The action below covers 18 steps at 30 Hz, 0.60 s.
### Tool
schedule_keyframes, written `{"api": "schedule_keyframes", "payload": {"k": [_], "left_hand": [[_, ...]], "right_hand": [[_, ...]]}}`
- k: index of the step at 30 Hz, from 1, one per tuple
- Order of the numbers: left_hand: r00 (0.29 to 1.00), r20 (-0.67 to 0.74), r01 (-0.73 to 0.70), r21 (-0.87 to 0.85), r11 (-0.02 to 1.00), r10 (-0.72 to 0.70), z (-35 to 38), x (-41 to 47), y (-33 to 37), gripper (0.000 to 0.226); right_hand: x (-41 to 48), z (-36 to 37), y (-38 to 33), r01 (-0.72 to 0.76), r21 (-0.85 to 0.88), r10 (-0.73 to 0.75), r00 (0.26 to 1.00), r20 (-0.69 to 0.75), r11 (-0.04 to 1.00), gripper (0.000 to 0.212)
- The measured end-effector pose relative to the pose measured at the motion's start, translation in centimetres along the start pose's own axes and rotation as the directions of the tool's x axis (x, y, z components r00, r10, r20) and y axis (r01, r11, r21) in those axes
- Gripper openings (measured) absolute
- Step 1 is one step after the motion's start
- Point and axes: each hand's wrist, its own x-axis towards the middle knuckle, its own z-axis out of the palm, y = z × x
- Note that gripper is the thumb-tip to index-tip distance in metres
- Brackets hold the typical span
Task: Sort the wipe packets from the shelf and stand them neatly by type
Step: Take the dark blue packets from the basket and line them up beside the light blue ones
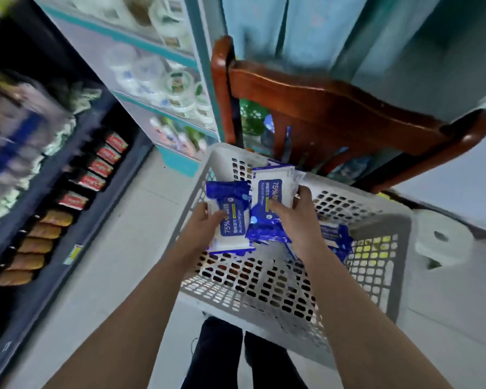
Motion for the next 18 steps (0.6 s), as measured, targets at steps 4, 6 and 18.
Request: {"api": "schedule_keyframes", "payload": {"k": [4, 6, 18], "left_hand": [[0.979, -0.186, -0.1, -0.109, 0.989, 0.078, -5.0, -3.3, 3.2, 0.025], [0.965, -0.237, -0.161, -0.175, 0.971, 0.117, -8.1, -4.9, 4.5, 0.031], [0.857, -0.394, -0.415, -0.146, 0.898, 0.332, -32.7, -15.3, 9.6, 0.032]], "right_hand": [[-2.9, 4.3, -5.4, 0.197, 0.077, -0.207, 0.963, 0.173, 0.977, 0.029], [-4.2, 7.2, -7.7, 0.259, 0.082, -0.272, 0.928, 0.255, 0.962, 0.025], [-13.4, 30.7, -17.6, 0.57, 0.044, -0.513, 0.701, 0.496, 0.821, 0.03]]}}
